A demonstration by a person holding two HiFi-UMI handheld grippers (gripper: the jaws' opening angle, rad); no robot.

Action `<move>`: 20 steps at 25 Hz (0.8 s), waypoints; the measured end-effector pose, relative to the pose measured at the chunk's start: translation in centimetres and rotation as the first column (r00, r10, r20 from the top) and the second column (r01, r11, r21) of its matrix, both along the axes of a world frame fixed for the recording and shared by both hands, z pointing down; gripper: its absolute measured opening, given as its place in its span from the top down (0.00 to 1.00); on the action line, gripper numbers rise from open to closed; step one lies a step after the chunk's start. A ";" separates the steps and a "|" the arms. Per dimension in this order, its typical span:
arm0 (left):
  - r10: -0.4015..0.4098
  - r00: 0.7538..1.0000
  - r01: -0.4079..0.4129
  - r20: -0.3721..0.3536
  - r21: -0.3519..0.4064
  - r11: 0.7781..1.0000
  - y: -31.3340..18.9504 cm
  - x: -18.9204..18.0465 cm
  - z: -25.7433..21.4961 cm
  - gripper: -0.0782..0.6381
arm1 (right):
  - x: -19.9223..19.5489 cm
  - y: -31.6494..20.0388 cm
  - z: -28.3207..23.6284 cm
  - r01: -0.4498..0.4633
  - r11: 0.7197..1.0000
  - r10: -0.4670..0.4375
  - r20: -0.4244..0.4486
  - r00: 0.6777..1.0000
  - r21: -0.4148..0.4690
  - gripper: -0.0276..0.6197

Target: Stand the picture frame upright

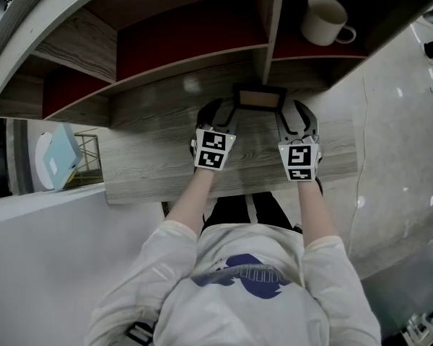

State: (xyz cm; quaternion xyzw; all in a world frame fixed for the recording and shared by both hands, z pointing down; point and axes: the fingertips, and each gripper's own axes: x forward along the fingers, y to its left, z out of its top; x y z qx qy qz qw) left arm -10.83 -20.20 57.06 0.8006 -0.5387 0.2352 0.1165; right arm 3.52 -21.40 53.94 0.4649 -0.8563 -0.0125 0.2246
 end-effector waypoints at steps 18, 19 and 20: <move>0.037 0.988 0.014 -0.151 0.322 0.947 11.1 -1.1 -19.5 0.66 | 4.3 10.6 -19.0 -0.150 0.975 0.098 0.290 0.952 0.162 0.86; 0.035 0.986 0.023 -0.165 0.340 0.940 11.3 -1.0 -20.5 0.67 | 4.5 10.8 -19.6 -0.156 0.973 0.100 0.299 0.949 0.169 0.86; 0.033 0.983 0.034 -0.178 0.358 0.933 11.5 -1.1 -21.5 0.68 | 4.6 11.0 -20.1 -0.158 0.972 0.099 0.304 0.947 0.173 0.86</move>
